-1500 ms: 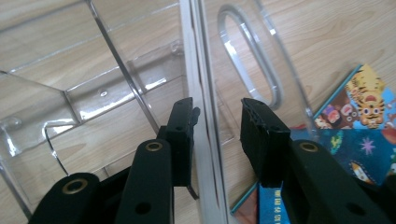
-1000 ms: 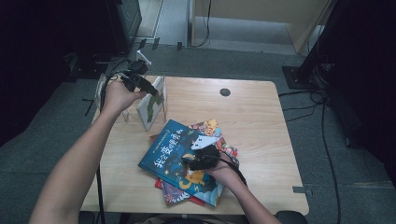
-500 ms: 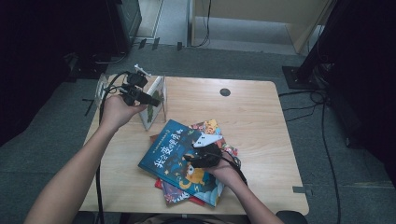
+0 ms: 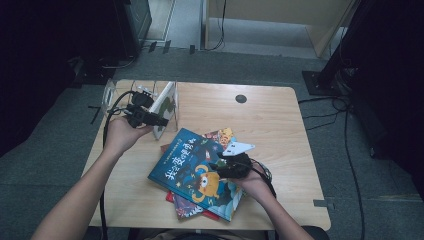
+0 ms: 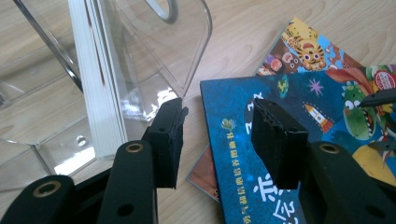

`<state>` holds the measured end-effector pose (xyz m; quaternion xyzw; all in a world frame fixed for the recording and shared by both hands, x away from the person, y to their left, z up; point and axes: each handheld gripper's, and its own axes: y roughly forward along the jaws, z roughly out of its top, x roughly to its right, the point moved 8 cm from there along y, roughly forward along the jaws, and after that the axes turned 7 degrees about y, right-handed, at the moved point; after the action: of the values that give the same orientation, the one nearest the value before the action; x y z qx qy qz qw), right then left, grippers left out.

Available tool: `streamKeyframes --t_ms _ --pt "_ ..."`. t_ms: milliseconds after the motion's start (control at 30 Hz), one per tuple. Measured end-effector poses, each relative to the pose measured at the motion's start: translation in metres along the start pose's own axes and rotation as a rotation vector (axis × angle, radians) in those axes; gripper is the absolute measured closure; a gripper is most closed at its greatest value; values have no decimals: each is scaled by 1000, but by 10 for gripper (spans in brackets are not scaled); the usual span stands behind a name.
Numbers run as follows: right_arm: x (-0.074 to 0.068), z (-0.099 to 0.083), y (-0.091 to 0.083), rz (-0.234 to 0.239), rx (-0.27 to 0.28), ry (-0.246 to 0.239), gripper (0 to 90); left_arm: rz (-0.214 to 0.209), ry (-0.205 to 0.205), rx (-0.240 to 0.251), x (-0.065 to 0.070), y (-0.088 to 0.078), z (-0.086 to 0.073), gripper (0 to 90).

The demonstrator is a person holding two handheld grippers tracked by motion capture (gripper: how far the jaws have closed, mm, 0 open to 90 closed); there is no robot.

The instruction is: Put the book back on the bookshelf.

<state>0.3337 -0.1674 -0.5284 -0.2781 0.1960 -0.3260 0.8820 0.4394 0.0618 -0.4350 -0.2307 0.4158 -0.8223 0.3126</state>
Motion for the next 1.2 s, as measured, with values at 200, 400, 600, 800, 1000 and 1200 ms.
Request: streamKeyframes --t_ms 200,400,600,800,1000,1200 --pt "7 -7 -11 -11 12 24 492 10 15 32 6 1 -13 540" --pt "12 -14 -18 -27 12 34 499 -21 -1 49 9 8 -28 532" --pt "14 -21 -24 -35 8 41 504 -45 -3 37 13 18 -42 524" --pt "17 -28 -34 -50 17 58 504 -52 27 27 23 28 -55 524" --pt "20 -38 -46 -66 30 101 518 -68 34 51 31 36 -65 518" --pt "23 -51 -55 -86 23 95 578 -97 55 51 41 42 -72 498"
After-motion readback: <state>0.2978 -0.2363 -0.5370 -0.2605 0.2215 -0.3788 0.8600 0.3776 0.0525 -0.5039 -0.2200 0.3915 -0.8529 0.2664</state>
